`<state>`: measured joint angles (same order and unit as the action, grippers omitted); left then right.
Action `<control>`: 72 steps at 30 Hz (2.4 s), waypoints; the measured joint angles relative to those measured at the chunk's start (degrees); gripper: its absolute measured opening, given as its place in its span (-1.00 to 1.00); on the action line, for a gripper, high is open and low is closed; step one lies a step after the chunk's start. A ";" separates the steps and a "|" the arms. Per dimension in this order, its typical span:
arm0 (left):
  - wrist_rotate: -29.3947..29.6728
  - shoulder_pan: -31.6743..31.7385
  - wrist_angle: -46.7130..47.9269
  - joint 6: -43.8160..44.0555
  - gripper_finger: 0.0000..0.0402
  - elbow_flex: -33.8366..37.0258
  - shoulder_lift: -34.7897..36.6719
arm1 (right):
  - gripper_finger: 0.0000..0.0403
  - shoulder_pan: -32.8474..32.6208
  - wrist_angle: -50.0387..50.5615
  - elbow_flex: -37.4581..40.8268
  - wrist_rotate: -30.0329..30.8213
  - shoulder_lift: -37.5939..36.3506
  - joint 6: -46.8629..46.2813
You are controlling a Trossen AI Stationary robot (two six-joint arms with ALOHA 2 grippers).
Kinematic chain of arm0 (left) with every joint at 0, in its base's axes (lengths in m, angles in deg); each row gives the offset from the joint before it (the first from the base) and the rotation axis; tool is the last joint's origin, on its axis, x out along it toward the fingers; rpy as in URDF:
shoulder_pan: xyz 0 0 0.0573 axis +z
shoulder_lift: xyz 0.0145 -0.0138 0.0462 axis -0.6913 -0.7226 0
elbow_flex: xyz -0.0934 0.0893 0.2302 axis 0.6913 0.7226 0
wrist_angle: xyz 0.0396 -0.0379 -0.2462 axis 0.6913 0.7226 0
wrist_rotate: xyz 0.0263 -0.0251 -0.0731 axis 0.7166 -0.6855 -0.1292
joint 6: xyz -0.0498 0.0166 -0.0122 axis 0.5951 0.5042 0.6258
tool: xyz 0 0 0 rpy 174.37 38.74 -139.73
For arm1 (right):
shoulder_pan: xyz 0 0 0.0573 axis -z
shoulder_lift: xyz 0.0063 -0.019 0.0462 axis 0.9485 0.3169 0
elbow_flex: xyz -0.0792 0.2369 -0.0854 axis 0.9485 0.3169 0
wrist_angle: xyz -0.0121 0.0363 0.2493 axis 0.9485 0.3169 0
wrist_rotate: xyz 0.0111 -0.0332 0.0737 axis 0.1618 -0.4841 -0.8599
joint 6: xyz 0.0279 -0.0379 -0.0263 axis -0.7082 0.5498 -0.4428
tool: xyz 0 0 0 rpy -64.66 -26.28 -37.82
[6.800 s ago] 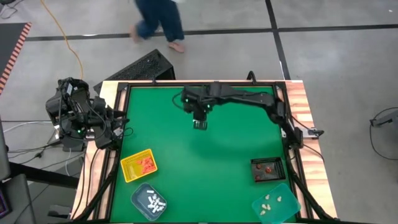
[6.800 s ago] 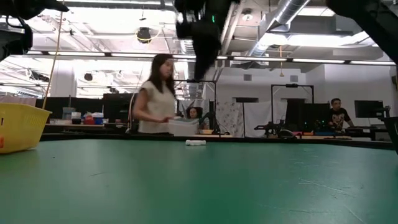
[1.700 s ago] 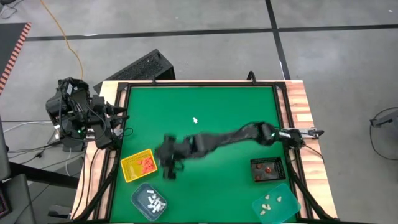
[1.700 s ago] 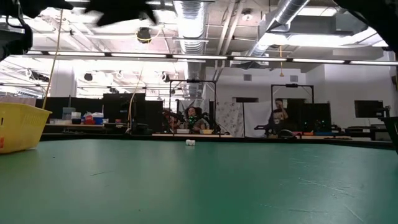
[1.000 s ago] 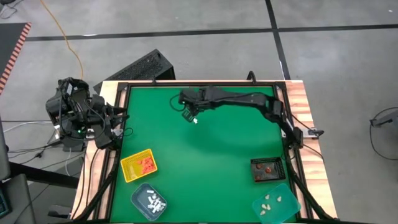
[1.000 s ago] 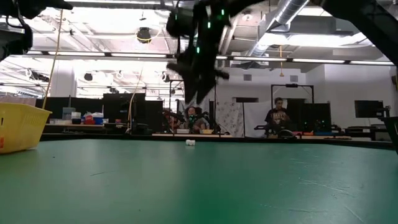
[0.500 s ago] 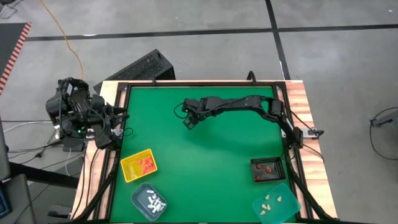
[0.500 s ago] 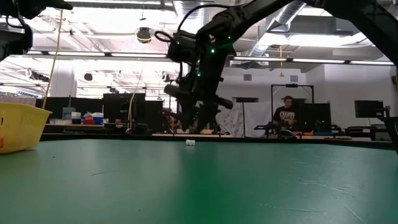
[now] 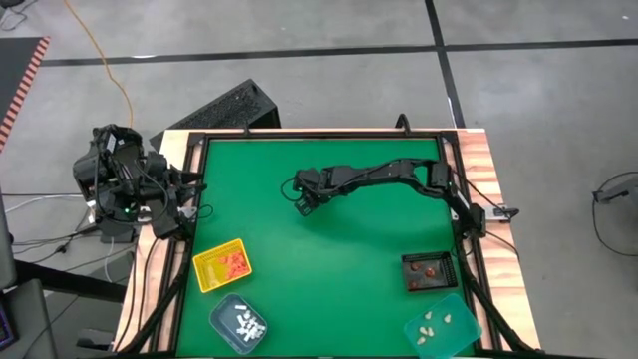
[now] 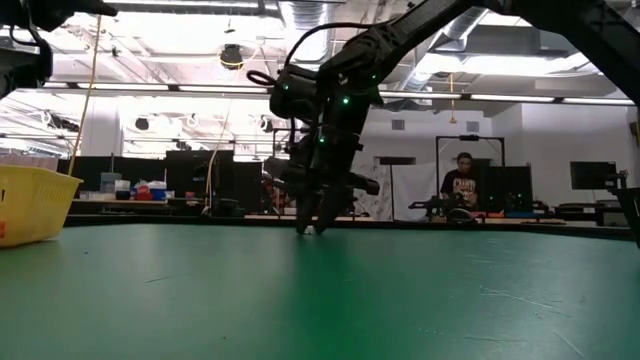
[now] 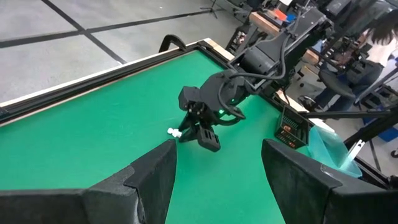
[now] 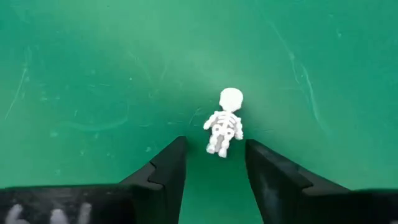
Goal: Sort Halloween decoration
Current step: Put the white skeleton model into the blue bin
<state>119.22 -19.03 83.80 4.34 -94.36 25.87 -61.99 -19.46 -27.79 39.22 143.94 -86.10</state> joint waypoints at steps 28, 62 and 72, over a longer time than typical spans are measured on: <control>-0.54 0.02 0.00 -0.19 0.13 0.01 0.00 | -1.00 -8.19 11.49 -20.24 0.58 0.75 2.19; -3.29 0.00 0.00 0.31 0.13 -0.01 -0.02 | -1.00 -32.11 -29.24 -37.20 -11.96 17.78 25.79; -3.17 0.01 0.00 0.99 0.13 0.00 -0.02 | -1.00 -32.74 -24.99 -39.57 -14.98 18.73 25.77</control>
<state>116.05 -19.03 83.80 5.33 -94.35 25.85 -94.73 -44.44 -67.36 24.24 162.67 -60.33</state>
